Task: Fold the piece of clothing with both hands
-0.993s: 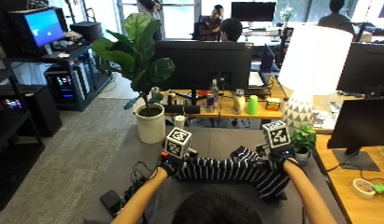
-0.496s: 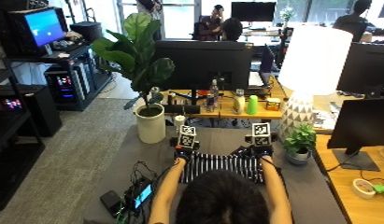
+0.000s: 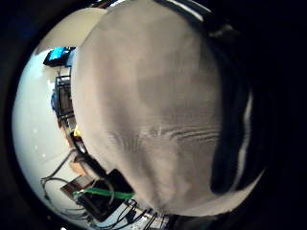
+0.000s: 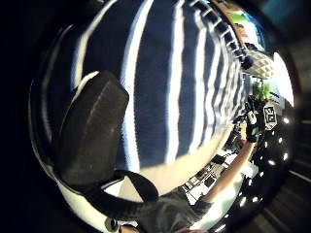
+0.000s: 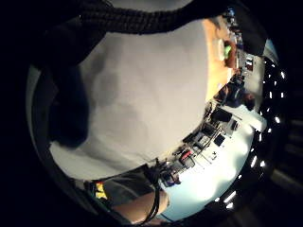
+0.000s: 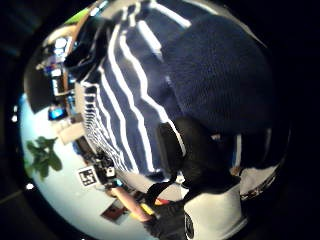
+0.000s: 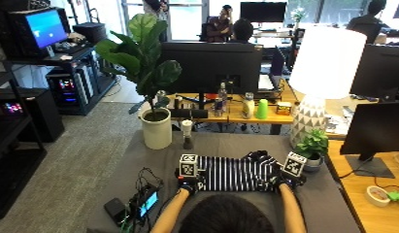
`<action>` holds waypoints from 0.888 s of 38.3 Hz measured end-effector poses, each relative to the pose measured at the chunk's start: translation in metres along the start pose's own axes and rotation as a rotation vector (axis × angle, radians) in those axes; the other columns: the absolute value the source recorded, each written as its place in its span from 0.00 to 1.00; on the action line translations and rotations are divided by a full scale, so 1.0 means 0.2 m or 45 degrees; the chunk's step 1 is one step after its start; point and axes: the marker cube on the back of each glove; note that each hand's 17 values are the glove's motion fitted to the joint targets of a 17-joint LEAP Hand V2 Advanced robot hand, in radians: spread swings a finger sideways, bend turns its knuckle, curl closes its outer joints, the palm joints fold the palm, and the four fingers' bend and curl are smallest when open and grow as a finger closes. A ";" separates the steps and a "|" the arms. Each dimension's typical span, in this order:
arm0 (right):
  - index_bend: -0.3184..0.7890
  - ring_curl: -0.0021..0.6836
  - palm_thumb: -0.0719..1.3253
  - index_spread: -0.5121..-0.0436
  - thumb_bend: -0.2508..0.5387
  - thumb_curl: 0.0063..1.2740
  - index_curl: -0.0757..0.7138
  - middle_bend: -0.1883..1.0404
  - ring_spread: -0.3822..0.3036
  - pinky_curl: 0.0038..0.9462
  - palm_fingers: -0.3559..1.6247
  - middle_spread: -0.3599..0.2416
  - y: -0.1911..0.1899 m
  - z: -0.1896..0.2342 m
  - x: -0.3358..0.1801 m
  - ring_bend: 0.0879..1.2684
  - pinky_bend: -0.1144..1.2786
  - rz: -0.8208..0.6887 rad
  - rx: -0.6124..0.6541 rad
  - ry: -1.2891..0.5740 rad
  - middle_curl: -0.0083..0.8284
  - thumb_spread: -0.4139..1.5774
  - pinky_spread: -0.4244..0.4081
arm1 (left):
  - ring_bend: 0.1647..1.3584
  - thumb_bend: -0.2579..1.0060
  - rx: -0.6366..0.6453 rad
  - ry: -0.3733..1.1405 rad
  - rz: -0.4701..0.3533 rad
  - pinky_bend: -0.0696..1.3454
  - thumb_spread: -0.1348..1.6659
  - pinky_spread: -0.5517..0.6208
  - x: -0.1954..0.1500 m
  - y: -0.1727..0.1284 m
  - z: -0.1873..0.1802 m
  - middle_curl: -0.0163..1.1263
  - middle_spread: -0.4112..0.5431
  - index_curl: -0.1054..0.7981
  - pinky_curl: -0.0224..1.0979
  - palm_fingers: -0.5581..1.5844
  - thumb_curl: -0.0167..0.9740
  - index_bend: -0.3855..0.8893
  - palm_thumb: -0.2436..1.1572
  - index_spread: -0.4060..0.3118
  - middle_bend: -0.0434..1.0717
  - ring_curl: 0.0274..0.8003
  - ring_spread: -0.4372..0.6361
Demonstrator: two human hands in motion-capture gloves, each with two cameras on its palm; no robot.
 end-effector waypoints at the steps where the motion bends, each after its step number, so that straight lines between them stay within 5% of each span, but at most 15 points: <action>1: 0.35 0.61 0.43 0.58 0.24 0.36 0.43 0.28 0.65 0.44 0.37 0.63 -0.02 0.03 0.01 0.27 0.50 0.033 0.034 -0.027 0.52 0.78 0.70 | 0.33 0.31 0.062 -0.009 -0.006 0.42 0.85 0.46 -0.01 -0.01 0.01 0.31 0.44 0.55 0.38 0.39 0.33 0.48 0.25 0.40 0.13 0.49 0.41; 4: 0.34 0.58 0.42 0.60 0.26 0.34 0.40 0.29 0.70 0.43 0.35 0.68 -0.05 0.08 0.03 0.27 0.52 0.105 0.106 -0.075 0.50 0.79 0.75 | 0.29 0.29 0.192 -0.021 0.001 0.39 0.85 0.55 -0.02 -0.04 0.02 0.30 0.46 0.55 0.36 0.33 0.31 0.46 0.22 0.42 0.16 0.46 0.48; 7: 0.33 0.57 0.44 0.62 0.30 0.34 0.37 0.33 0.71 0.42 0.38 0.68 -0.05 0.08 0.00 0.30 0.53 0.097 0.160 -0.108 0.50 0.79 0.74 | 0.28 0.27 0.144 -0.013 0.015 0.37 0.85 0.60 -0.01 -0.02 0.01 0.29 0.47 0.56 0.34 0.35 0.29 0.47 0.20 0.42 0.18 0.44 0.52; 12: 0.32 0.56 0.57 0.64 0.39 0.36 0.32 0.40 0.54 0.39 0.58 0.58 -0.08 0.03 -0.06 0.41 0.55 0.070 0.285 -0.155 0.52 0.78 0.52 | 0.27 0.26 0.036 0.028 0.022 0.35 0.85 0.65 0.00 -0.01 -0.05 0.28 0.48 0.56 0.32 0.37 0.27 0.46 0.19 0.43 0.17 0.41 0.56; 17: 0.43 0.62 0.71 0.64 0.47 0.39 0.37 0.45 0.38 0.42 0.77 0.48 -0.09 -0.07 -0.12 0.46 0.55 -0.043 0.336 -0.215 0.56 0.74 0.38 | 0.28 0.26 0.163 0.062 -0.032 0.32 0.85 0.63 -0.08 -0.02 -0.21 0.28 0.45 0.57 0.30 0.42 0.26 0.46 0.22 0.41 0.19 0.40 0.53; 26: 0.45 0.68 0.75 0.64 0.36 0.44 0.48 0.47 0.26 0.49 0.78 0.42 -0.13 -0.47 -0.55 0.43 0.58 -0.224 0.477 -0.244 0.60 0.57 0.30 | 0.29 0.27 0.581 0.306 -0.103 0.31 0.85 0.60 -0.27 0.06 -0.66 0.28 0.44 0.56 0.31 0.44 0.26 0.44 0.26 0.41 0.18 0.41 0.51; 34: 0.44 0.69 0.78 0.63 0.29 0.48 0.52 0.47 0.23 0.52 0.78 0.41 0.29 -0.49 -1.23 0.42 0.57 -0.516 0.545 -0.070 0.61 0.47 0.28 | 0.28 0.28 0.631 0.615 -0.088 0.32 0.87 0.55 -0.43 0.03 -0.75 0.28 0.43 0.56 0.32 0.49 0.26 0.44 0.30 0.42 0.18 0.40 0.47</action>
